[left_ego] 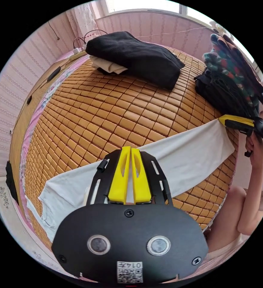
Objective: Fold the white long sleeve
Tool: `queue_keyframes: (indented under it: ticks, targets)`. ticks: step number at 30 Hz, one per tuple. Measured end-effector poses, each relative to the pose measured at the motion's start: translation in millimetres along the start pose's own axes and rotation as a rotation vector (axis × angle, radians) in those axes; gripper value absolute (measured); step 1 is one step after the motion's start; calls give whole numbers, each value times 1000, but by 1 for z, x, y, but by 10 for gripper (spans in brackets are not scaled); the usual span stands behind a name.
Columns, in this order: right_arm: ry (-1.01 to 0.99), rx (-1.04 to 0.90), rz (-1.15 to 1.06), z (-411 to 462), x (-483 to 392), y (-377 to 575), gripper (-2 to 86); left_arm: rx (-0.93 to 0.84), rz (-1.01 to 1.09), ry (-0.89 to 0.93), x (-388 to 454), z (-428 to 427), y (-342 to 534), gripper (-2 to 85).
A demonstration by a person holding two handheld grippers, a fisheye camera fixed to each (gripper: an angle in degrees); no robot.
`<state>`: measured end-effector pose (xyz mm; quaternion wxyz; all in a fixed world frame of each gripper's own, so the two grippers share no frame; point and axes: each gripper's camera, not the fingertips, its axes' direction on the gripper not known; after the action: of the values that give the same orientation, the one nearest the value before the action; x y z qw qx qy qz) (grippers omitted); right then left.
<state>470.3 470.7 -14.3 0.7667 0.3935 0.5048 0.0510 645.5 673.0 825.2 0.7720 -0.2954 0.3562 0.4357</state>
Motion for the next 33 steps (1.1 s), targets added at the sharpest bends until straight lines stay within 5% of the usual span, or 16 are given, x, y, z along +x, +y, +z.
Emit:
queue_keyframes:
  ticks: [6, 13, 19, 26, 33]
  targets:
    - [-17, 19, -11, -5, 3, 2, -10, 51, -79, 96, -4, 0, 2, 12]
    - [-99, 10, -67, -6, 1, 1, -10, -29, 199, 132, 36, -1, -5, 35]
    - [-89, -24, -71, -3, 0, -1, -10, 39, 114, 116, 21, -11, -5, -5]
    - [-6, 6, 0, -14, 3, 0, -10, 4, 22, 258, -4, -22, 6, 58]
    - [-41, 12, 4, -19, -6, -4, -10, 131, 267, 431, 84, -72, 48, 72]
